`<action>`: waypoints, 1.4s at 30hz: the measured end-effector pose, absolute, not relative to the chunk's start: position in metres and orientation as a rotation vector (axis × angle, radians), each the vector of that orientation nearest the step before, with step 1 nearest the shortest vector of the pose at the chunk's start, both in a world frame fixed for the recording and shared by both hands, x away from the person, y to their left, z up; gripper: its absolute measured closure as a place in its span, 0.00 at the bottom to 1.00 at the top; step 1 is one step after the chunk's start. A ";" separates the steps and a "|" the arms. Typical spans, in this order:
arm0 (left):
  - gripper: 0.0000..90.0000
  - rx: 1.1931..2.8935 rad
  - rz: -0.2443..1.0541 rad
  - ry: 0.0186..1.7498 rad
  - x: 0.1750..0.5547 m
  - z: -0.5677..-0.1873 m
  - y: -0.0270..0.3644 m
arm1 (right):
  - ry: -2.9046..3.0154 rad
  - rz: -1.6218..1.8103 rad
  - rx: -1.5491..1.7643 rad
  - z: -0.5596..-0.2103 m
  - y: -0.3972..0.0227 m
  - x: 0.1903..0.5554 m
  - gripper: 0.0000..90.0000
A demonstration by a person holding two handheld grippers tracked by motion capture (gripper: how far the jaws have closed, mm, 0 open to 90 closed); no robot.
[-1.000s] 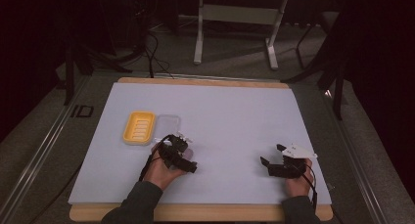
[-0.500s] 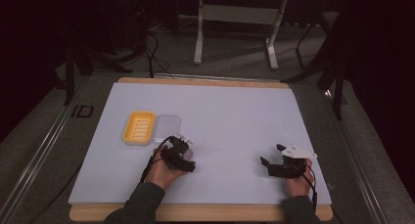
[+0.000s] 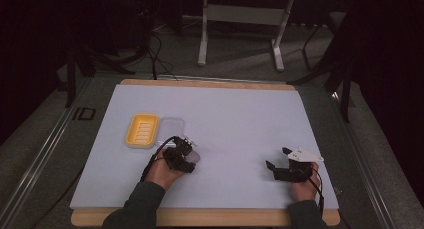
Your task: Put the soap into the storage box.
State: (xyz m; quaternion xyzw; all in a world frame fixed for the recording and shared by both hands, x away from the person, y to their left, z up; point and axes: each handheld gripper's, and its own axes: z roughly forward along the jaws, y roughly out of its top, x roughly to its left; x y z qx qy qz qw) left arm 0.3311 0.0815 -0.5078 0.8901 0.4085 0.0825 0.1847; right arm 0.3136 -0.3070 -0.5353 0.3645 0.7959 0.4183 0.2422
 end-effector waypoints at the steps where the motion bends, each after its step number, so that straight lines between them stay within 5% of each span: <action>1: 0.54 2.516 0.227 1.147 0.332 -0.507 0.081 | 2.176 1.142 0.996 -0.535 -0.307 0.314 0.17; 21: 0.55 2.822 0.101 0.989 0.353 -0.499 0.071 | 2.185 1.132 0.992 -0.535 -0.307 0.314 0.17; 42: 0.53 2.922 0.029 0.996 0.363 -0.498 0.062 | 2.189 1.129 0.988 -0.535 -0.306 0.314 0.17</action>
